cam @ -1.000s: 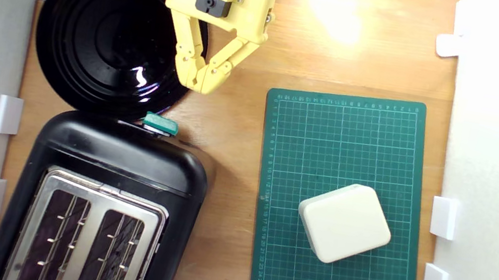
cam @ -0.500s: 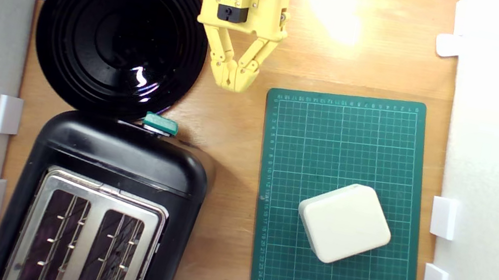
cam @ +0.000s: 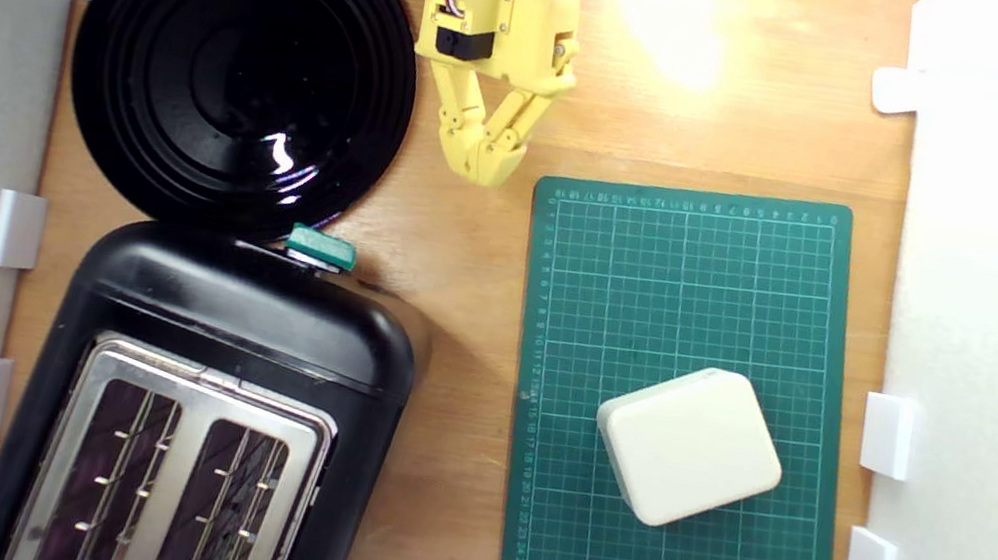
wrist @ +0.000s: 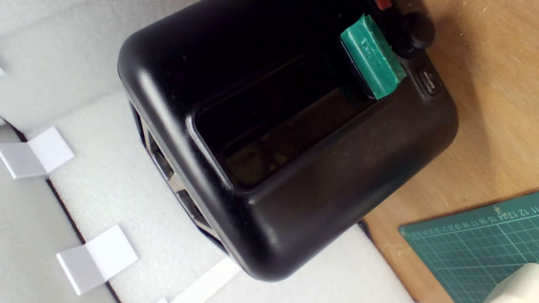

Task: Start toaster

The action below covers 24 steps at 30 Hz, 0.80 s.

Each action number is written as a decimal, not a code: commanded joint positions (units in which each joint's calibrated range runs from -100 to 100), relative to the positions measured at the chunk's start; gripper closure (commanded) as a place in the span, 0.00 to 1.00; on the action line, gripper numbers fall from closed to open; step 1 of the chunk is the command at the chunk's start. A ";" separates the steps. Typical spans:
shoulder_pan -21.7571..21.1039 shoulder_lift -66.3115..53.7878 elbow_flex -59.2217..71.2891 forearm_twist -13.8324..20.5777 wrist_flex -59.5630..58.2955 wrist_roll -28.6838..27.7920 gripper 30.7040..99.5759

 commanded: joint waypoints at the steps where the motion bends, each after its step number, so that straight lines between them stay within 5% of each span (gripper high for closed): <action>1: -0.15 -0.92 0.20 0.23 4.85 -0.94 0.99; 24: -0.55 -0.92 0.29 0.42 14.87 -2.41 0.99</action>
